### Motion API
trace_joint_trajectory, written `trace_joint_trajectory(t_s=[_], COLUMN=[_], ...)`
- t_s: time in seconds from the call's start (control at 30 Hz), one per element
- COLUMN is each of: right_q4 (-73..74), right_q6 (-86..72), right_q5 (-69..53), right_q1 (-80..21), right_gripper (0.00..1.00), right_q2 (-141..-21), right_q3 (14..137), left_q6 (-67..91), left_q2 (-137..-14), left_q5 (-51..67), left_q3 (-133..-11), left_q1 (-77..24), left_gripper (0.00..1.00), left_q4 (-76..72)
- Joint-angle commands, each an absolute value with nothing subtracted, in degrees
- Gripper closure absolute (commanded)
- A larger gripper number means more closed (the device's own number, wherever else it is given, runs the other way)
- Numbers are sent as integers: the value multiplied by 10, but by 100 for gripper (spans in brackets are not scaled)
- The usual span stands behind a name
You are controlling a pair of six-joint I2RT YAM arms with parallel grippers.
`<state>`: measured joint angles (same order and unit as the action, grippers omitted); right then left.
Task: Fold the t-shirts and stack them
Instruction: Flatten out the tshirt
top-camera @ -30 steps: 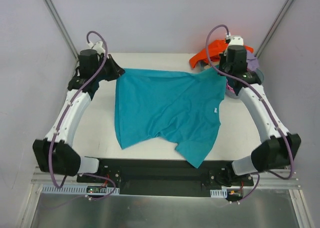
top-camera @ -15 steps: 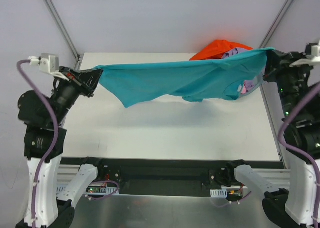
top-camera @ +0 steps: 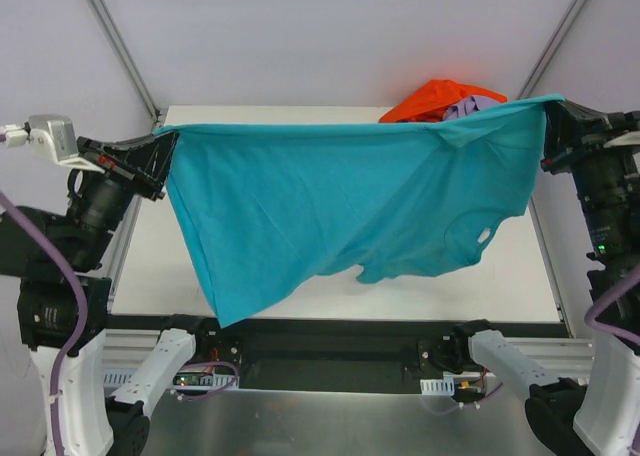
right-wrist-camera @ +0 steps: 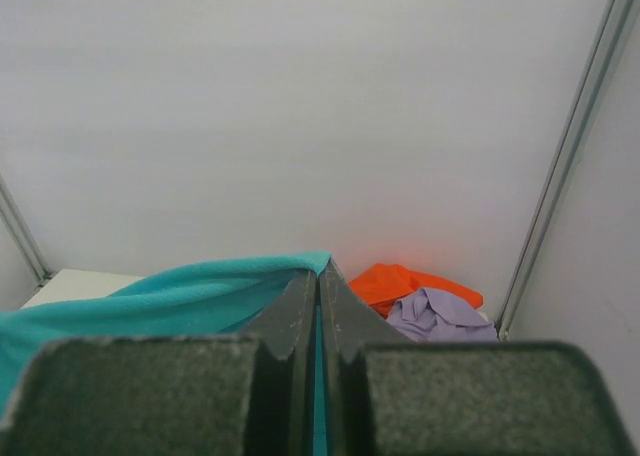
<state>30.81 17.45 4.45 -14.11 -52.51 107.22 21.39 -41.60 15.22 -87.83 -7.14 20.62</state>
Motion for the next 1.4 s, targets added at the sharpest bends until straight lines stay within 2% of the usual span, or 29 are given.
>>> trace_joint_trajectory(t_s=[0.0, 0.13, 0.33, 0.47, 0.63, 0.8, 0.87, 0.93, 1.0, 1.03, 1.37], right_q4=[278, 239, 163, 174, 192, 194, 196, 199, 200, 200, 204], right_q6=[198, 204, 170, 131, 101, 96, 96, 96, 96, 96, 96], right_q5=[78, 126, 146, 164, 164, 161, 160, 158, 160, 162, 159], right_q1=[-141, -140, -137, -131, -124, -123, -122, -123, -123, -123, -120], right_gripper=[99, 99, 99, 100, 99, 100, 100, 100, 99, 99, 99], right_q2=[-618, -684, -727, -793, -842, -860, -863, -866, -867, -869, -876], right_q3=[1060, 1005, 844, 782, 763, 760, 762, 764, 765, 766, 771], left_q6=[186, 193, 225, 241, 237, 238, 237, 236, 233, 231, 221], left_q2=[-525, -635, -757, -851, -935, -969, -986, -1001, -1009, -1016, -1022], left_q5=[39, 26, 121, 166, 207, 211, 222, 229, 238, 240, 243], left_q3=[-866, -849, -745, -680, -678, -677, -681, -685, -688, -689, -665], left_q1=[-72, -71, -71, -71, -70, -69, -69, -69, -69, -69, -69], left_gripper=[100, 100, 100, 100, 100, 99, 92, 80, 76, 70, 54], left_q4=[214, 223, 197, 175, 171, 171, 170, 171, 170, 170, 170])
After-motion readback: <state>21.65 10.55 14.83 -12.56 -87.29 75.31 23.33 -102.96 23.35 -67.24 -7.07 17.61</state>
